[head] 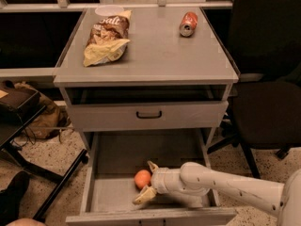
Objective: Pick orange from middle drawer and place on counter
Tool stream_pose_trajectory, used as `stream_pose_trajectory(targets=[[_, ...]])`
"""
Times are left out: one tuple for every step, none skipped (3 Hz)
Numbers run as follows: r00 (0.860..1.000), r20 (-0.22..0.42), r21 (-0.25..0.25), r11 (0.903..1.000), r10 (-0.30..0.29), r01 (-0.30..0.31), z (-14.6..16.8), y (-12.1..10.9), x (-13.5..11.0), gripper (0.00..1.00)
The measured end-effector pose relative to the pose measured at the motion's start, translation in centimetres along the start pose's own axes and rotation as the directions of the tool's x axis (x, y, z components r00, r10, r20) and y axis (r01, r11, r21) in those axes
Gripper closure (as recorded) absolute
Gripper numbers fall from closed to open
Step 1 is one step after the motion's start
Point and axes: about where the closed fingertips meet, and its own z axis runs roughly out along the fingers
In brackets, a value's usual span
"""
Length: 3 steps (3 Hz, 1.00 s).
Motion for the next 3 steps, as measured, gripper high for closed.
stream_pose_trajectory(targets=[[1.000,0.000,-0.001,1.0000,0.001,-0.001,0.04,0.03,0.03,0.19],[1.000,0.000,-0.001,1.0000,0.001,-0.001,0.04,0.03,0.03,0.42],[1.000,0.000,-0.001,1.0000,0.001,-0.001,0.04,0.03,0.03,0.65]])
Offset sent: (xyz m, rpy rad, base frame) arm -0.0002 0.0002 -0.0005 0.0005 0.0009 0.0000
